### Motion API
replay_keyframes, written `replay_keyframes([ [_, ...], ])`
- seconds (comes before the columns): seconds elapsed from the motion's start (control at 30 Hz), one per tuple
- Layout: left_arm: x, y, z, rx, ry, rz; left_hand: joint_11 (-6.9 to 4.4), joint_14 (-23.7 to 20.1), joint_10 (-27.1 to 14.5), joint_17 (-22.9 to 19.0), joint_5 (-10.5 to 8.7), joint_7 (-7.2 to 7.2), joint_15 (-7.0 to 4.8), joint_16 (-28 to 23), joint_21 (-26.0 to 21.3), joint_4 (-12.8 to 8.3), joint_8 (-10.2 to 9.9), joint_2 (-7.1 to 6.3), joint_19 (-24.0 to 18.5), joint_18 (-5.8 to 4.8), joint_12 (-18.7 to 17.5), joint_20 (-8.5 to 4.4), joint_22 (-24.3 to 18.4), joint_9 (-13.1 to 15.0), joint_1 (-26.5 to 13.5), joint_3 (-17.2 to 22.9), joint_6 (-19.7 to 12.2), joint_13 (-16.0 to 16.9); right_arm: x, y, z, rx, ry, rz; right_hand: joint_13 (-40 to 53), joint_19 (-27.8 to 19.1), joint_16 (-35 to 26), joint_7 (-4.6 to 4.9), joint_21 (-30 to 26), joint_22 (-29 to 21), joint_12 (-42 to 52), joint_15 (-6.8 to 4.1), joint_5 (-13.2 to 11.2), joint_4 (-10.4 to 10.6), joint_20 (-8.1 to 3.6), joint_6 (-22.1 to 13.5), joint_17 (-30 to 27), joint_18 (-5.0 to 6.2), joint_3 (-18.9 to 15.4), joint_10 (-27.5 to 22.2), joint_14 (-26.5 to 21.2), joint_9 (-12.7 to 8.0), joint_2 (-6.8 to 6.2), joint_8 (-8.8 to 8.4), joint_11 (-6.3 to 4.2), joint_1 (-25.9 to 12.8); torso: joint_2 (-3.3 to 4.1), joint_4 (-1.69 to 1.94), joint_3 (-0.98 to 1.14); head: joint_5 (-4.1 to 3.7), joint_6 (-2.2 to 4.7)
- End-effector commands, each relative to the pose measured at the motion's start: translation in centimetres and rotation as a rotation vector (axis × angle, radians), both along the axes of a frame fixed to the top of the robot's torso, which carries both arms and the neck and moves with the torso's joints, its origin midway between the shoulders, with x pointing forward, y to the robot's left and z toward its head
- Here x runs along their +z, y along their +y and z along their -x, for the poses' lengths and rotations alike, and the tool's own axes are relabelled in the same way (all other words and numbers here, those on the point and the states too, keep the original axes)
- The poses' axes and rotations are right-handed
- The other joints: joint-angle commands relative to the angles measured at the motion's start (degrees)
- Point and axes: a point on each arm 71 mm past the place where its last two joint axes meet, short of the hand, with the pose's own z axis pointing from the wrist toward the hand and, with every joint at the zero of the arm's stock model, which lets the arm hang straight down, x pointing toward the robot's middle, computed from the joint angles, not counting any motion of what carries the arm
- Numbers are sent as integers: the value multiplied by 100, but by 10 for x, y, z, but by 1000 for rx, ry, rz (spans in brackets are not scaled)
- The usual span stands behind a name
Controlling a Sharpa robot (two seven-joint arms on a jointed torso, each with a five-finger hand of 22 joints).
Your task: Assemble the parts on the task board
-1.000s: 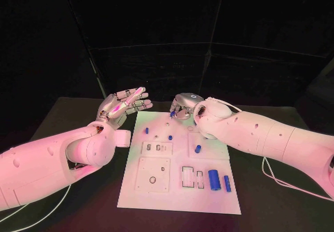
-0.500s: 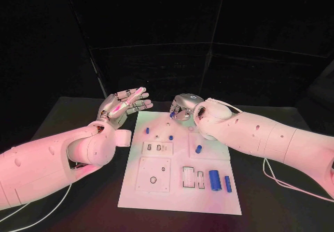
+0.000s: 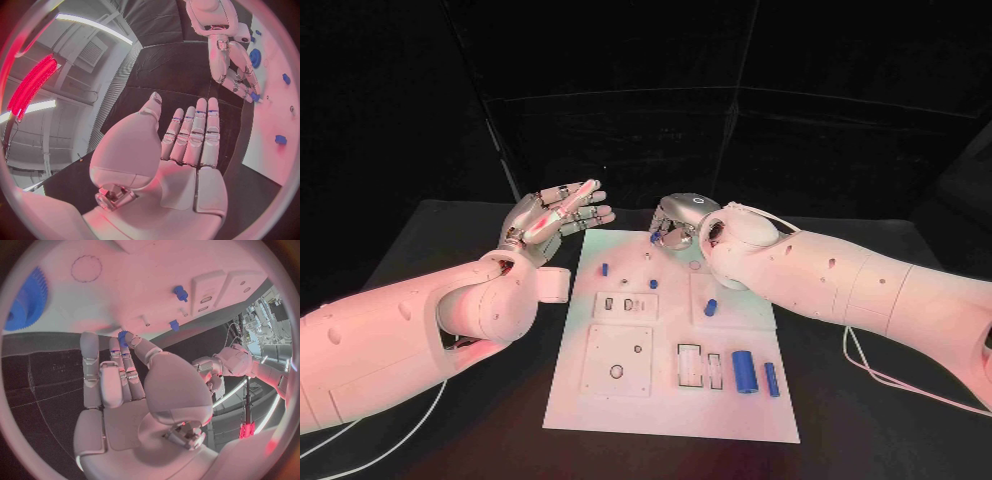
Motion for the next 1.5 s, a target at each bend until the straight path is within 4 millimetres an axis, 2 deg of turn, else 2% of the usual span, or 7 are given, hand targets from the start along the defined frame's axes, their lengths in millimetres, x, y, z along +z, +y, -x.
replay_keyframes([
  [0.03,2,-2,0,-14,-9,6,-1,46,54,-7,16,116,-9,-32,-27,-33,-34,60,41,23,-23,12,-5,-10,5,-6,43,-4,1,0,0,4,-5,5,-7,-8,24,17,16,-3,-41,3,-13,25,26,-17,12,1,21,-20,237,-6,-76,-43,37,-1,1,2,2,4,-5],
  [0.2,2,-2,0,-15,-7,6,-1,47,55,-8,16,116,-9,-32,-28,-35,-35,61,43,23,-24,11,-6,-10,4,-8,44,-4,1,0,0,2,-6,1,-11,-35,33,43,6,-30,-92,26,-20,56,43,-97,16,5,41,-94,233,-21,-137,-86,63,-28,2,0,-1,21,0],
  [0.37,1,-2,-1,-17,-6,6,-1,47,55,-8,16,116,-9,-33,-28,-35,-36,61,43,23,-25,11,-6,-10,3,-9,44,-4,1,0,-1,-5,-3,-1,-11,-74,28,87,-12,-72,-151,68,-31,104,80,-297,-15,10,61,-213,220,-46,-235,-115,112,-72,2,5,-1,-3,-13],
  [0.6,1,-1,-1,-15,-5,5,-1,47,55,-8,16,116,-9,-33,-28,-35,-36,61,43,23,-25,11,-6,-10,3,-9,44,-4,1,0,-1,-7,-6,-7,-10,-81,28,90,-13,-79,-158,77,-37,121,91,-335,-22,12,64,-243,217,-44,-264,-110,122,-82,2,0,1,9,-18],
  [0.9,1,-2,-1,-17,-5,5,-1,47,55,-8,16,116,-9,-33,-28,-35,-36,61,43,23,-25,11,-6,-10,3,-9,44,-4,1,-1,-2,-12,-6,-10,-5,-116,26,96,-28,-122,-160,94,-60,172,115,-554,-49,23,68,-322,205,-48,-366,-115,137,-94,3,4,4,4,-21],
  [1.5,1,-1,-1,-15,-4,4,-1,50,56,-9,16,116,-10,-35,-30,-38,-39,62,48,23,-28,11,-9,-11,-2,-16,45,-4,-1,1,-2,-3,31,-18,3,-137,11,98,-41,-150,-144,102,-75,214,126,-665,-92,27,45,-352,192,-46,-422,-112,142,-98,4,7,1,14,-31],
])
